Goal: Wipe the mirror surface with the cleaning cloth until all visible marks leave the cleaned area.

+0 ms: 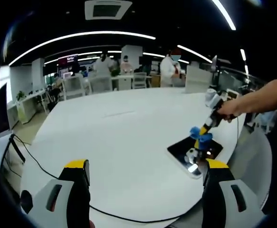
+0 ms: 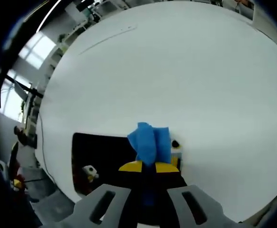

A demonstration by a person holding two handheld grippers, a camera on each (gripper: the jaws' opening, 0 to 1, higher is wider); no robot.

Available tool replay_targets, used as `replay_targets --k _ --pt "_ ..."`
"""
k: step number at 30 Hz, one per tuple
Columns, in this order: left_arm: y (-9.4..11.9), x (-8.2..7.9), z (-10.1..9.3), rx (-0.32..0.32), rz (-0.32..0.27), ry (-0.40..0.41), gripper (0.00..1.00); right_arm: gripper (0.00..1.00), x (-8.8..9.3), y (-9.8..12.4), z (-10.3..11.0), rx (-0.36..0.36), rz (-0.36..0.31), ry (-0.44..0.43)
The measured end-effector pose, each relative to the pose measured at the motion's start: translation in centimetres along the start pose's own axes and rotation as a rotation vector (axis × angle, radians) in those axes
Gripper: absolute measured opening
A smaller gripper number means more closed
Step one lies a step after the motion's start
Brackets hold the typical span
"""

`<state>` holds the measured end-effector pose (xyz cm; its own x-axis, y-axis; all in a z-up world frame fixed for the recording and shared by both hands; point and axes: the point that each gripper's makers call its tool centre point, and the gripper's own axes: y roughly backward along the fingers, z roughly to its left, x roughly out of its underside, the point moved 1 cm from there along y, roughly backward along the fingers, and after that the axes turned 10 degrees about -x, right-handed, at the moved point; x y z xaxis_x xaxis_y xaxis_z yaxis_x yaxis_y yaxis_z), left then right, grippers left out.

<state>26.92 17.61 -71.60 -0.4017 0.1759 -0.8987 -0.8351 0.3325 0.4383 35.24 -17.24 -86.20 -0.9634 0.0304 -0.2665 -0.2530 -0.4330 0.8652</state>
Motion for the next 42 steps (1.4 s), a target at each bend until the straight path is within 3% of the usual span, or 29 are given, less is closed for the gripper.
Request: replay_targets --k 13,20,27,33,42 --pt "0.7 0.8 1.1 -0.010 0.008 0.014 1.00 0.01 -0.6 -1.0 1.1 0.006 -0.003 -0.003" --pt "0.4 0.4 0.7 0.015 0.021 0.011 1.00 0.01 -0.5 -1.4 2.3 0.003 -0.001 -0.008" --pt "0.9 0.1 -1.3 0.048 0.016 -0.027 1.00 0.01 -0.4 -1.5 3.1 0.024 -0.004 0.001" --pt "1.0 1.4 -0.3 0.030 0.020 0.009 1.00 0.01 -1.0 -2.3 4.1 0.013 -0.012 0.013" --pt "1.7 1.6 0.2 0.027 0.029 0.007 1.00 0.01 -1.4 -3.7 6.4 0.000 -0.010 0.043"
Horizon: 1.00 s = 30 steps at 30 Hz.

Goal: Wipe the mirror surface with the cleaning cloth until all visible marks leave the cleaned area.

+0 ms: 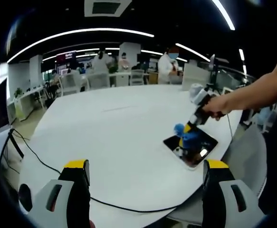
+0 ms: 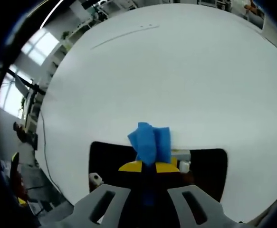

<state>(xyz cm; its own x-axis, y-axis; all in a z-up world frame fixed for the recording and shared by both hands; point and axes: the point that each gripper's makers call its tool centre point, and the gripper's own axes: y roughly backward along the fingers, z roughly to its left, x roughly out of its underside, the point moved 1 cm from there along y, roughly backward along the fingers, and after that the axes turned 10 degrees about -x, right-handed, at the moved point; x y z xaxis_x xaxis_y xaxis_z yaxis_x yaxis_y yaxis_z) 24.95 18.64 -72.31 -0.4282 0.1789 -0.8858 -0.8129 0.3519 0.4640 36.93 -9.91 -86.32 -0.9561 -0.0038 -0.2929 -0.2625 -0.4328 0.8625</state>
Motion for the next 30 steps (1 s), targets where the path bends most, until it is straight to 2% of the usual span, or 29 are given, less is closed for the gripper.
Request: replay_targets --k 5,9,12,14,20,22,24,30 --pt "0.0 -0.3 0.6 -0.006 -0.002 -0.005 1.00 0.01 -0.2 -0.8 1.1 -0.020 -0.008 -0.015" --pt "-0.3 -0.6 0.7 -0.006 -0.005 -0.005 1.00 0.02 -0.1 -1.1 2.3 -0.025 -0.005 0.004" --pt "-0.6 -1.0 0.6 0.001 -0.009 -0.006 1.00 0.02 0.0 -1.0 2.6 0.006 0.008 0.049" --pt "-0.8 -1.2 0.6 0.004 -0.012 -0.005 1.00 0.03 0.0 -1.4 3.3 -0.019 0.006 0.049" --pt "-0.9 -1.8 0.7 0.011 -0.021 -0.019 1.00 0.02 0.0 -2.1 4.6 -0.035 0.020 0.054" --pt "-0.8 -1.8 0.9 0.008 -0.022 -0.020 1.00 0.02 -0.1 -2.3 5.0 -0.037 0.029 0.111" --pt "-0.8 -1.7 1.1 0.006 -0.019 -0.019 1.00 0.02 -0.1 -2.6 5.5 -0.040 0.029 0.120" --pt "-0.8 -1.3 1.2 -0.001 -0.016 -0.019 1.00 0.02 0.1 -2.8 7.3 -0.064 0.026 0.087"
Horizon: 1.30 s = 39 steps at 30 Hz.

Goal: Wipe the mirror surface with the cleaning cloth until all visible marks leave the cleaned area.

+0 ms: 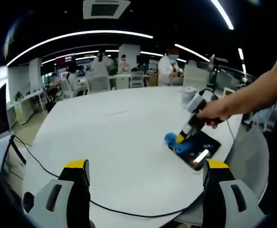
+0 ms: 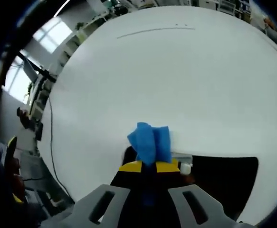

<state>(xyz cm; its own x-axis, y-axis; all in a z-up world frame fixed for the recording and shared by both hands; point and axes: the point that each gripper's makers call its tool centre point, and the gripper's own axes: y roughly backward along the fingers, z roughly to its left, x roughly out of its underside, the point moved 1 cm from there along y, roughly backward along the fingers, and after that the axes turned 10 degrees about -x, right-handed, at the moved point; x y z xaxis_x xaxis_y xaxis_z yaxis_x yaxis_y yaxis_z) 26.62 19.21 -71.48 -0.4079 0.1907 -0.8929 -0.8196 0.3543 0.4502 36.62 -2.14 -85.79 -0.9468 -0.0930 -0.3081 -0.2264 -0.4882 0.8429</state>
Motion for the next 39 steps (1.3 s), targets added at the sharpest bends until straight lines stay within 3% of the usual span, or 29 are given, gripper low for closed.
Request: replay_targets --k 8,15,17,19,20,24,26,39 --pt "0.0 0.0 -0.1 -0.002 -0.003 0.005 1.00 0.02 -1.1 -1.6 -0.4 -0.003 -0.016 -0.046" --pt "-0.2 -0.1 -0.4 0.000 -0.009 0.011 1.00 0.02 -0.8 -1.3 -0.2 0.002 -0.028 -0.031" --pt "-0.3 0.0 -0.7 0.004 -0.009 0.008 1.00 0.02 -0.9 -1.4 -0.3 -0.007 -0.040 -0.057" --pt "-0.5 0.1 -0.7 0.008 -0.009 0.007 1.00 0.01 -1.1 -1.6 0.2 -0.063 -0.077 -0.117" --pt "-0.5 0.0 -0.7 0.007 -0.011 0.009 1.00 0.01 -1.0 -1.4 0.0 -0.062 -0.062 -0.136" --pt "-0.6 0.0 -0.8 0.003 -0.018 0.013 0.99 0.01 -0.4 -0.8 0.5 -0.053 -0.045 -0.081" --pt "-0.6 0.0 -0.9 0.001 -0.022 0.015 0.99 0.01 -1.4 -1.9 -0.1 -0.049 -0.040 -0.085" --pt "0.5 0.3 -1.4 -0.015 -0.026 0.021 0.99 0.01 0.3 -0.9 0.6 -0.074 -0.078 -0.100"
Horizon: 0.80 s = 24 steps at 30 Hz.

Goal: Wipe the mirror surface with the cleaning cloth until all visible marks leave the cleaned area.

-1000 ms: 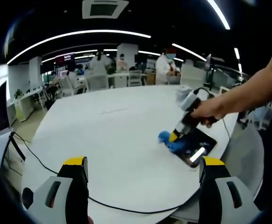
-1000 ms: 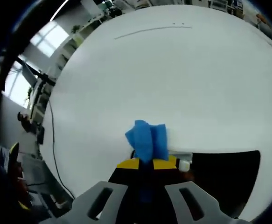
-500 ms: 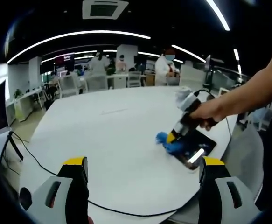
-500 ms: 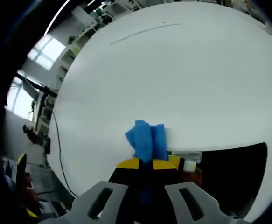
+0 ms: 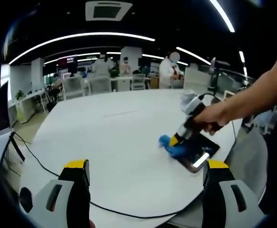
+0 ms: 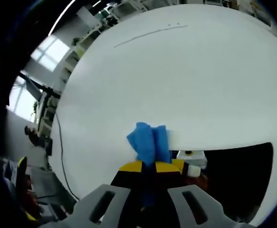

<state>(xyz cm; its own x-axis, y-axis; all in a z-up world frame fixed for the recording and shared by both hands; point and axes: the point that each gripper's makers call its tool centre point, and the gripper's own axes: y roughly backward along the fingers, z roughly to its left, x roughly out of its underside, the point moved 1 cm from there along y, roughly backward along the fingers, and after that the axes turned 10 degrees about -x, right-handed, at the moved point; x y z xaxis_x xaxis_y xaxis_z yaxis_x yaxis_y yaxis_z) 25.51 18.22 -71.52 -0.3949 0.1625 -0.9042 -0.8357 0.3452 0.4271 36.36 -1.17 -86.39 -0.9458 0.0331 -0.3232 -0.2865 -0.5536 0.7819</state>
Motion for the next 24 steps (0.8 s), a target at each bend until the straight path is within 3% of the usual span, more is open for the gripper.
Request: replay_targets --k 24 --pt "0.3 0.2 -1.3 0.001 -0.005 -0.001 0.99 0.01 3.4 1.2 0.7 -0.044 0.022 -0.001"
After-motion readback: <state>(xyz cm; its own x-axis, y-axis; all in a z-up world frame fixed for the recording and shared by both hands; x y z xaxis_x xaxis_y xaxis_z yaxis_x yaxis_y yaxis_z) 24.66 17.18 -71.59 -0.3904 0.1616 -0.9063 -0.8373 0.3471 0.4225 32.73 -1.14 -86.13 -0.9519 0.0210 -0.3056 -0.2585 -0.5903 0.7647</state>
